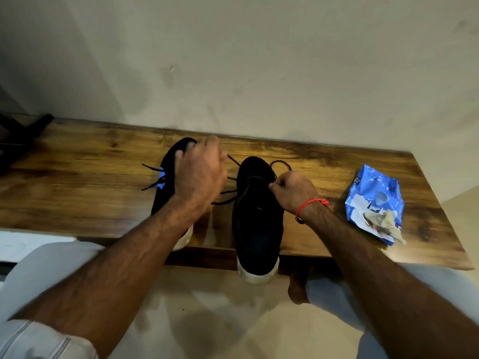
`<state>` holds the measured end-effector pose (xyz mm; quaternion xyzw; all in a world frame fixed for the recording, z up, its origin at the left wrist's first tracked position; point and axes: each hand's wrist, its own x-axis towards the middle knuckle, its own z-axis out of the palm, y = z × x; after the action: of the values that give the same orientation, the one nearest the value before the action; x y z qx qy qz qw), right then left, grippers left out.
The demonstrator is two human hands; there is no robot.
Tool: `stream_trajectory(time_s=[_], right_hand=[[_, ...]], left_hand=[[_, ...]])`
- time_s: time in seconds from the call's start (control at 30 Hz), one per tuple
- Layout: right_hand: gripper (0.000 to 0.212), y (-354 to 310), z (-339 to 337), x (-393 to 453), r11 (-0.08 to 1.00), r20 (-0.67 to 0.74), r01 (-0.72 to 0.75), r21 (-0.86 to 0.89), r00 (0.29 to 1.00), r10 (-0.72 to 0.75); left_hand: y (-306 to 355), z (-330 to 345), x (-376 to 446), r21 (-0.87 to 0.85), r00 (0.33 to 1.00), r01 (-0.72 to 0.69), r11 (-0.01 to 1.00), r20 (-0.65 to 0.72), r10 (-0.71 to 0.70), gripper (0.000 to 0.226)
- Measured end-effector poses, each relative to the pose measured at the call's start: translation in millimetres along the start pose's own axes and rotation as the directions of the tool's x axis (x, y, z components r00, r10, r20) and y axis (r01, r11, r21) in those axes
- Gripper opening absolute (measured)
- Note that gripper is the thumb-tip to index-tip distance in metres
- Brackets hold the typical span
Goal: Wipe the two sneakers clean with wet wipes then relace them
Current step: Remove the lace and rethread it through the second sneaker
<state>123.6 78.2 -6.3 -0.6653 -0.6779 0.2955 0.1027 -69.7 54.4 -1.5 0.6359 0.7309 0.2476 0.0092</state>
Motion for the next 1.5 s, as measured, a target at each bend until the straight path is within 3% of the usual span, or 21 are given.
stream_trajectory(time_s=[0.07,0.1,0.13,0.27,0.4,0.47,0.53,0.6,0.63,0.7,0.73,0.83,0.93,1.0,1.1,1.2,1.33,1.4,1.5], right_hand=[[0.030,2.4,-5.2,0.2,1.000,0.000,0.001,0.022,1.000,-0.001],[0.029,2.0,-6.8,-0.2,0.999,0.002,0.010,0.033,1.000,-0.010],[0.028,1.0,-6.9,-0.9,0.999,0.007,0.017,0.044,1.000,-0.018],[0.025,-6.1,-2.3,-5.7,0.998,0.019,0.038,0.056,0.999,-0.039],[0.024,-10.4,-0.5,-9.5,0.996,0.024,0.066,0.053,0.997,-0.067],[0.025,-5.4,-2.0,-9.2,0.999,0.010,0.048,0.017,0.999,-0.048],[0.027,1.8,-4.3,-5.7,1.000,-0.008,0.010,0.022,1.000,-0.010],[0.028,4.5,-7.1,-3.6,0.999,-0.010,-0.010,0.037,1.000,0.010],[0.028,4.2,-7.7,-3.3,0.999,-0.007,-0.006,0.038,1.000,0.007],[0.028,2.7,-6.3,-3.2,0.999,0.002,0.014,0.035,1.000,-0.014],[0.029,1.3,-5.3,-3.9,0.999,0.006,0.025,0.036,1.000,-0.026],[0.027,-3.4,-1.0,-5.8,0.998,0.017,0.057,0.030,0.998,-0.058],[0.027,-5.9,2.0,-6.8,0.997,0.028,0.078,0.027,0.997,-0.079],[0.028,-2.1,2.3,-5.6,0.998,0.030,0.062,0.012,0.998,-0.062],[0.029,5.0,-0.8,-2.0,1.000,0.014,-0.002,0.009,1.000,0.002],[0.028,8.7,-2.9,0.1,0.999,0.016,-0.029,0.020,0.999,0.029],[0.022,7.9,-1.3,-0.8,0.999,0.059,-0.026,0.027,0.998,0.024],[0.021,5.8,-1.3,-1.6,1.000,0.078,-0.015,0.016,0.997,0.013],[0.015,5.2,-2.8,-0.9,1.000,0.116,-0.010,0.011,0.993,0.009]], left_hand=[[-8.2,-8.2,6.0,-0.031,0.990,0.021,0.999,-0.136,-0.025,0.029],[-7.9,-8.6,7.0,-0.021,0.993,0.010,1.000,-0.119,-0.012,0.039],[-4.8,-6.9,5.4,-0.005,0.998,-0.016,1.000,-0.055,0.016,0.044],[20.1,10.4,-18.1,0.113,0.962,-0.177,0.978,0.230,0.148,0.030],[25.4,17.5,-24.6,0.161,0.915,-0.253,0.954,0.359,0.182,0.023],[22.4,6.5,-14.8,0.081,0.946,-0.136,0.987,0.307,0.106,0.019],[6.9,-9.2,1.2,0.046,0.990,0.031,0.998,0.133,-0.037,0.017],[-14.5,-20.9,14.5,0.165,0.994,0.106,0.981,-0.019,-0.104,0.023],[-20.8,-21.9,16.9,0.227,0.994,0.110,0.968,-0.021,-0.108,0.035],[-14.9,-16.6,11.1,0.258,0.994,0.030,0.966,0.095,-0.057,0.060],[-5.6,-10.3,3.8,0.256,0.988,-0.036,0.966,0.152,-0.004,0.062],[17.4,11.2,-18.5,0.242,0.948,-0.197,0.950,0.295,0.122,0.048],[17.7,18.7,-20.0,0.247,0.918,-0.250,0.936,0.366,0.149,0.031],[13.6,13.9,-12.5,0.286,0.938,-0.217,0.933,0.325,0.119,0.028],[-4.6,-6.4,5.6,0.327,0.988,0.005,0.945,0.146,-0.056,0.029],[-24.2,-18.0,15.3,0.303,0.984,0.159,0.940,0.030,-0.176,0.033],[-6.3,-7.4,-2.8,0.182,0.960,0.114,0.977,0.234,-0.156,0.089],[6.0,1.7,-17.5,0.237,0.921,0.019,0.971,0.375,-0.110,0.091],[12.5,12.9,-29.1,0.253,0.868,-0.098,0.962,0.495,-0.042,0.067]])
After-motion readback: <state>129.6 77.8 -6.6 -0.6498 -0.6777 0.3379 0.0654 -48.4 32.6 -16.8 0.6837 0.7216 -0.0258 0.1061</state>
